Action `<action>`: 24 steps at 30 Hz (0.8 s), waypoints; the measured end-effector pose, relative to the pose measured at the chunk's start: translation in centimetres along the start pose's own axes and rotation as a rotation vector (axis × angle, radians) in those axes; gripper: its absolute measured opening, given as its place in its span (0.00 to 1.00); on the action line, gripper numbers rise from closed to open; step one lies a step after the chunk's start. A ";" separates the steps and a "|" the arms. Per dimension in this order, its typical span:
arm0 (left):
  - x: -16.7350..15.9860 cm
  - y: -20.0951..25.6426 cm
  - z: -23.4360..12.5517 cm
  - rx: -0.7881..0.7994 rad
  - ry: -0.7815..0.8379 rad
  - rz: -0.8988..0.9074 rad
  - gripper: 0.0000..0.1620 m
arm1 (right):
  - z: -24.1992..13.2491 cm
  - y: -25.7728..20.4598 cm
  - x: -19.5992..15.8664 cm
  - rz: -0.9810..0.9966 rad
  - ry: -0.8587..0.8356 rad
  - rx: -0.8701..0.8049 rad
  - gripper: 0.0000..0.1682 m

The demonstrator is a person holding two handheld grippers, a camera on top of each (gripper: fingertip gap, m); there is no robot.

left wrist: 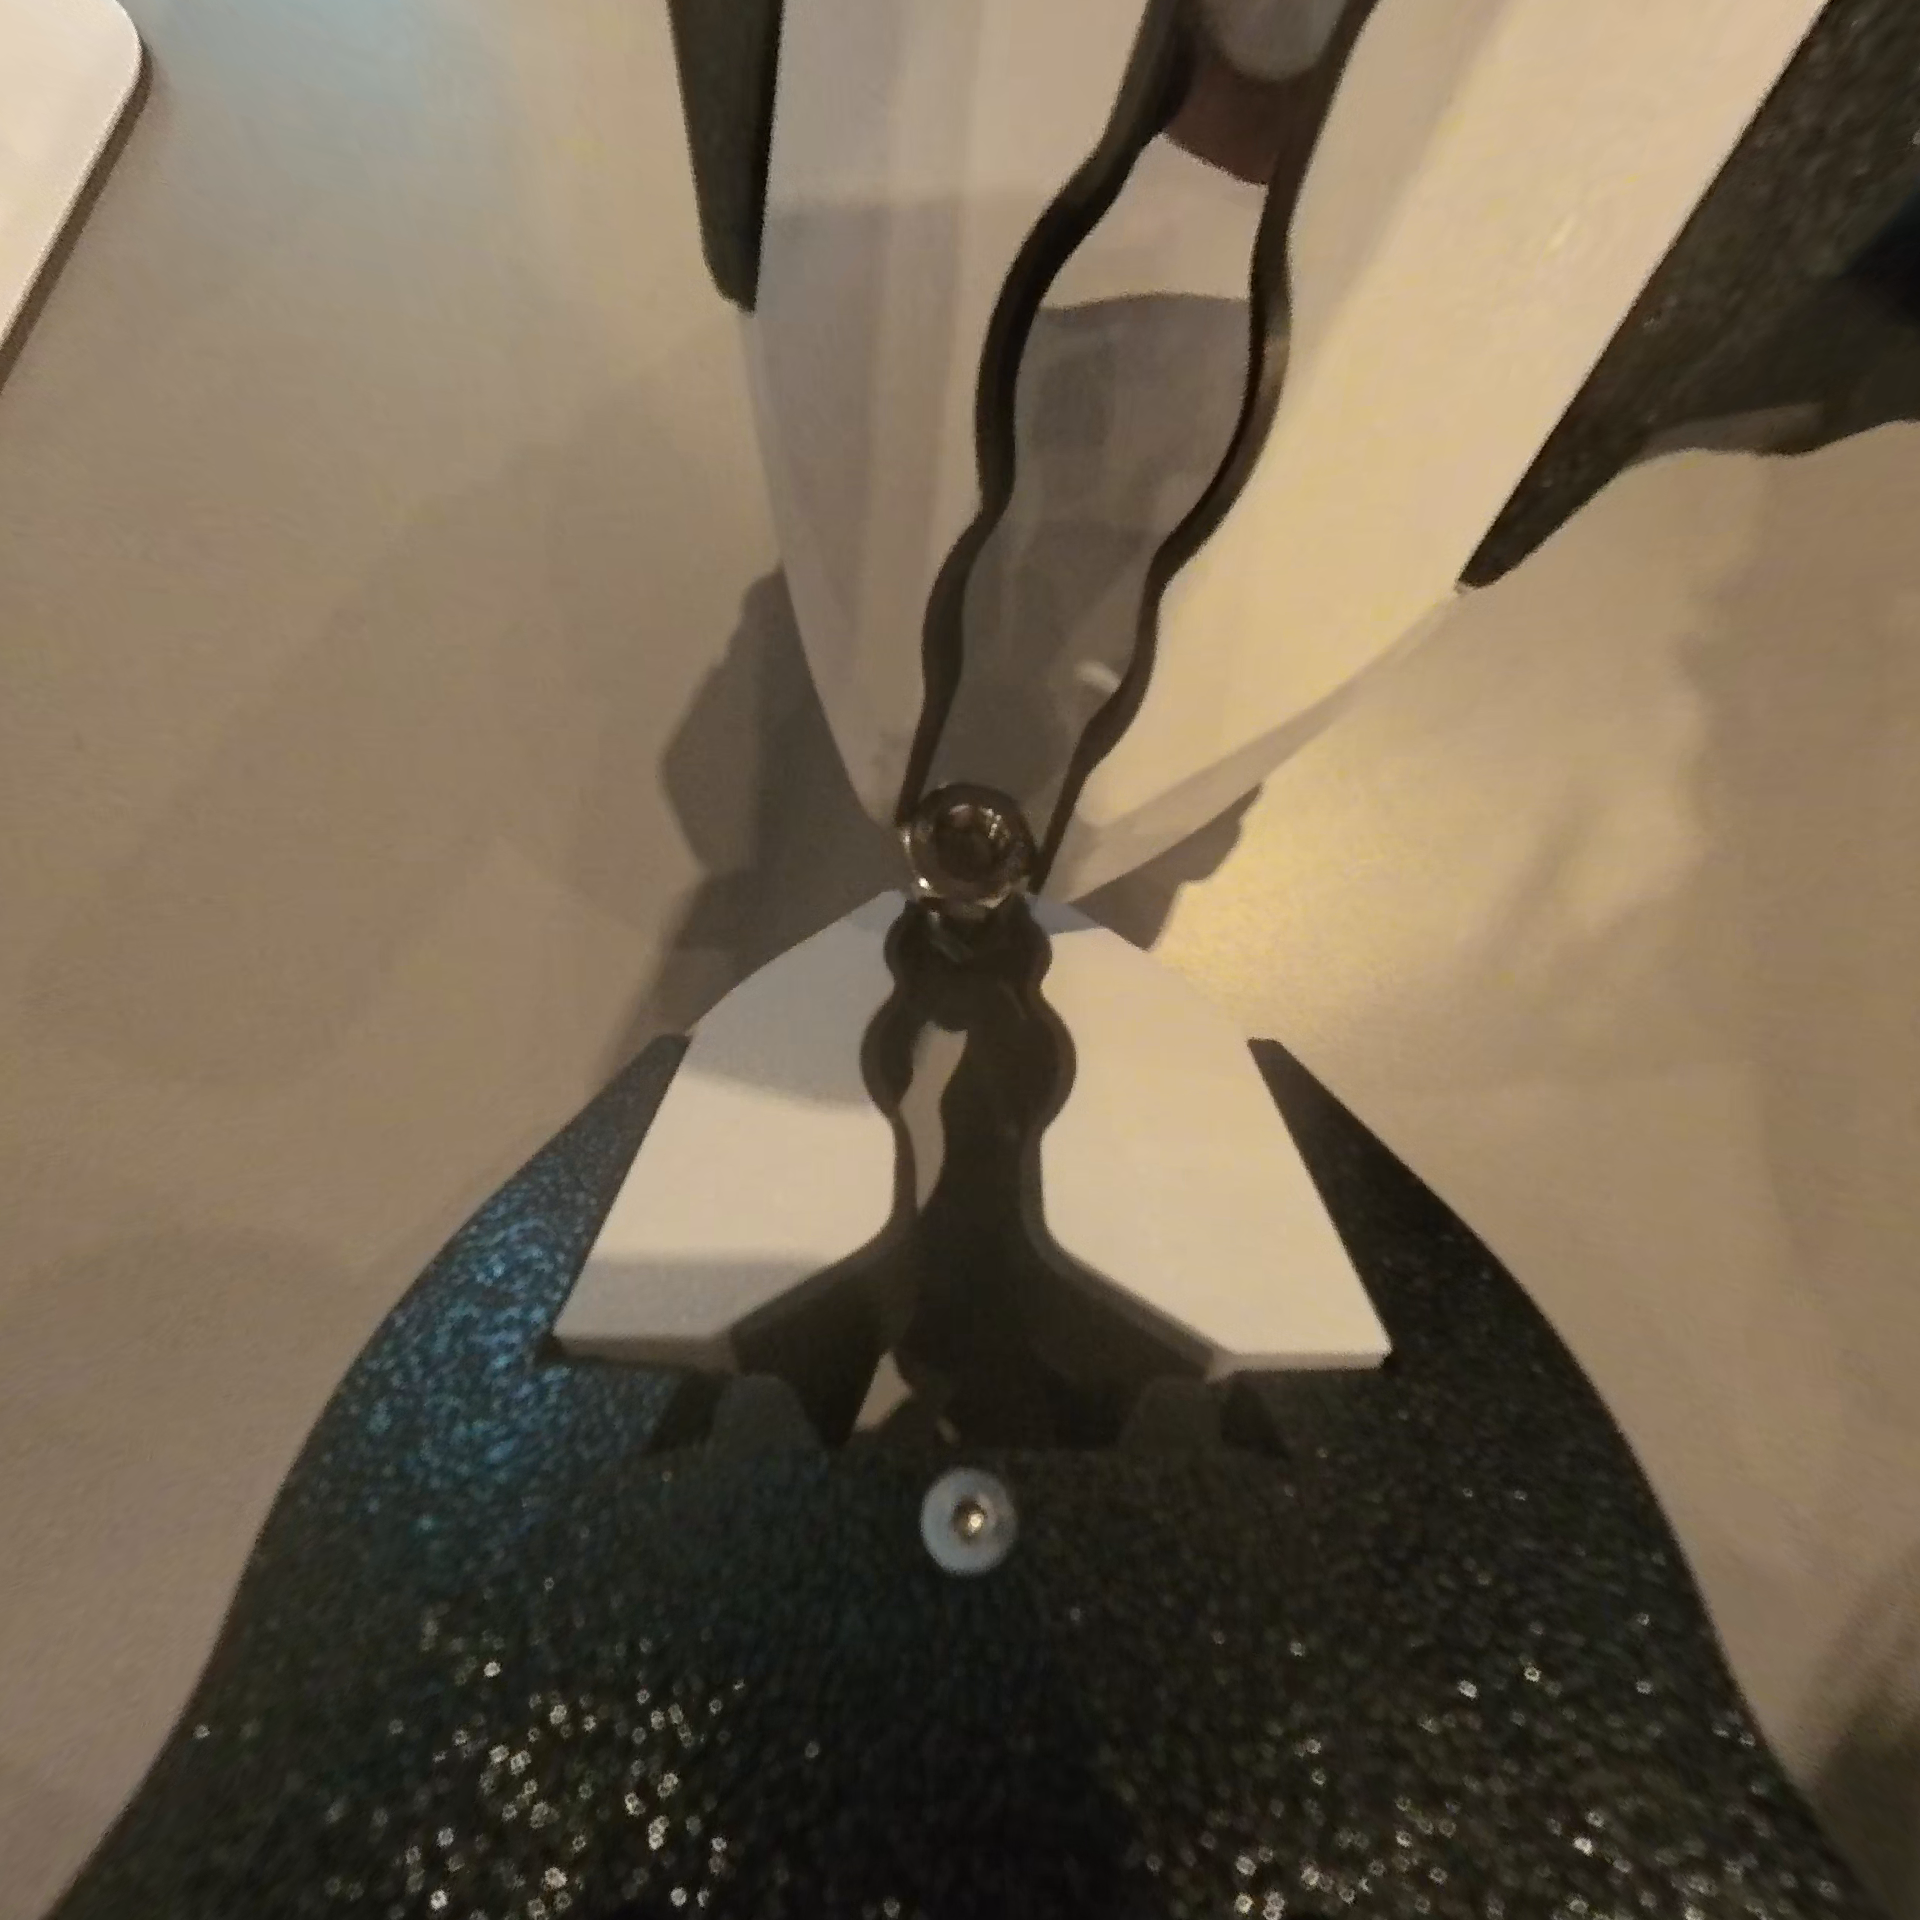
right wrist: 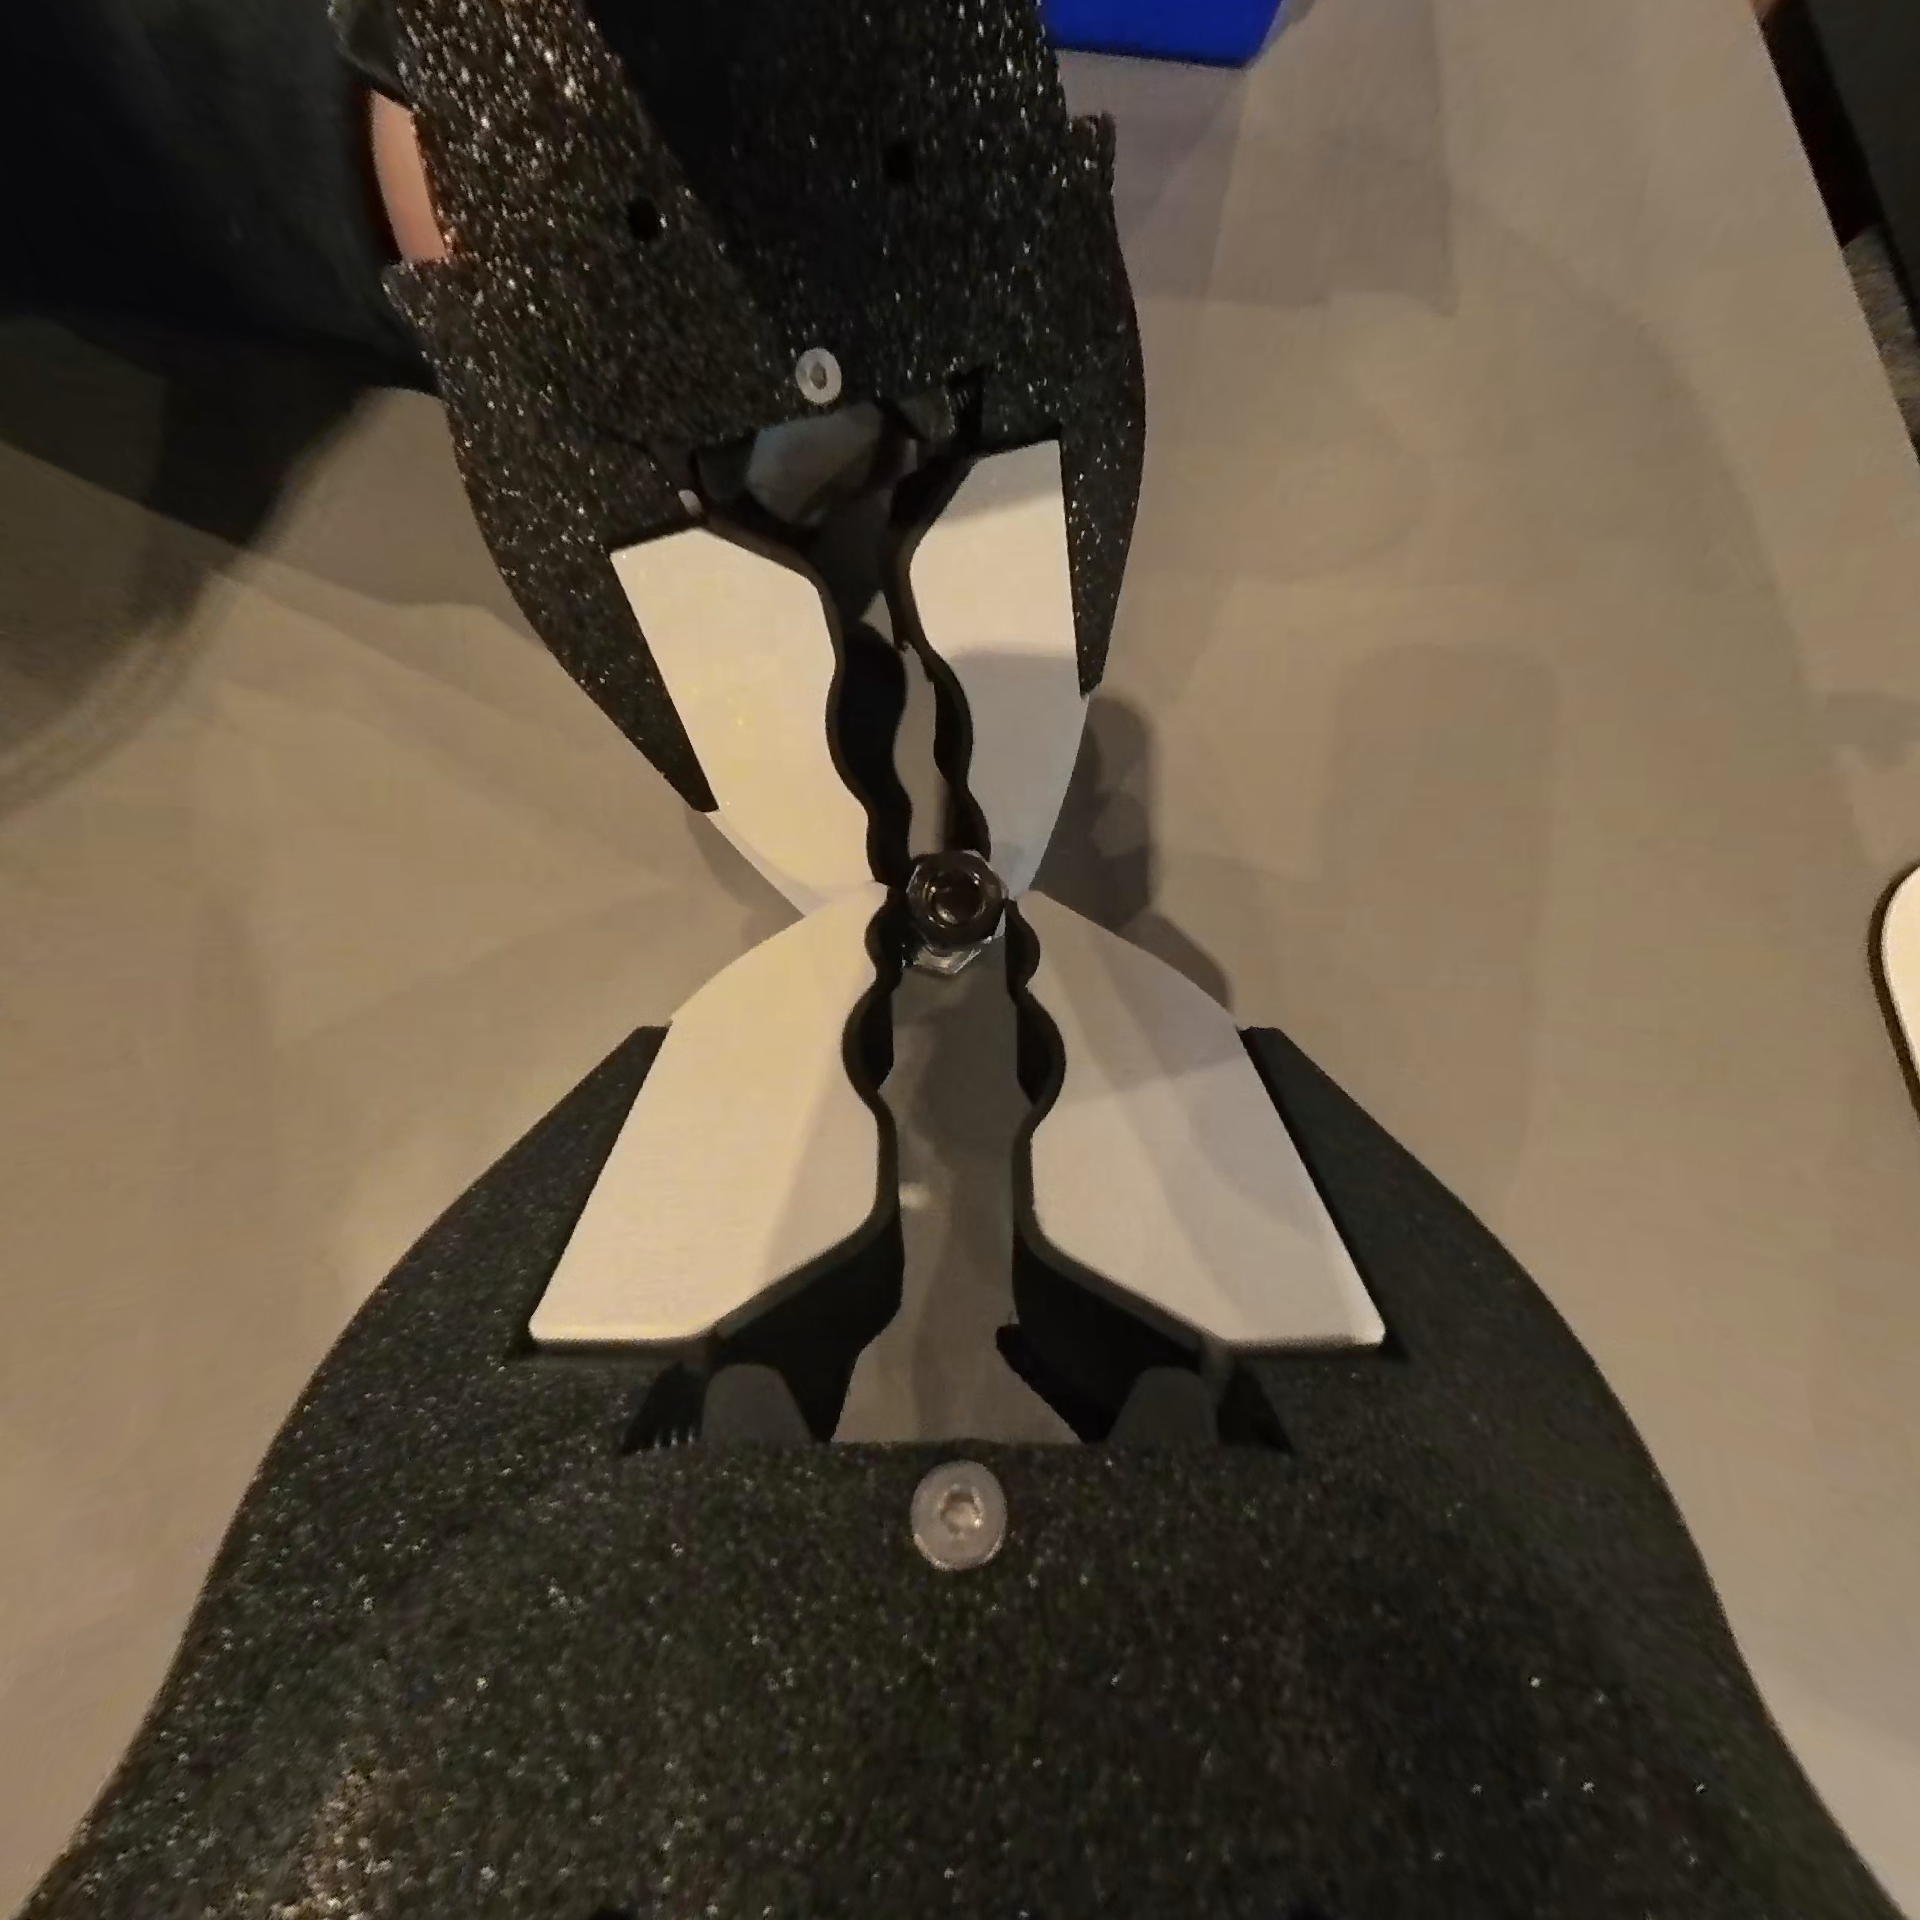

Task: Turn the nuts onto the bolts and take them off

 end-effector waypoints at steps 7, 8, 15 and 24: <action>0.0 0.0 0.0 0.000 0.000 0.000 0.10 | 0.0 0.0 0.0 -0.007 -0.011 -0.004 0.11; 0.0 0.0 0.0 0.000 0.000 0.000 0.10 | -0.1 0.0 -0.1 -0.010 -0.015 -0.005 0.11; 0.0 0.0 0.0 0.000 0.000 0.000 0.10 | 0.0 0.0 0.0 -0.013 -0.030 -0.019 0.11; 0.0 -0.1 0.0 0.001 0.000 -0.001 0.10 | 0.0 0.0 0.0 -0.010 -0.027 -0.013 0.11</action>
Point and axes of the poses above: each gripper's, where its closed fingertips meet, z out along the fingers, x out of its top, y = z × x across the jaws, the point moved 1 cm from there along -z, back along the fingers, and after that the axes turned 8 degrees about y, right-handed, at the moved point
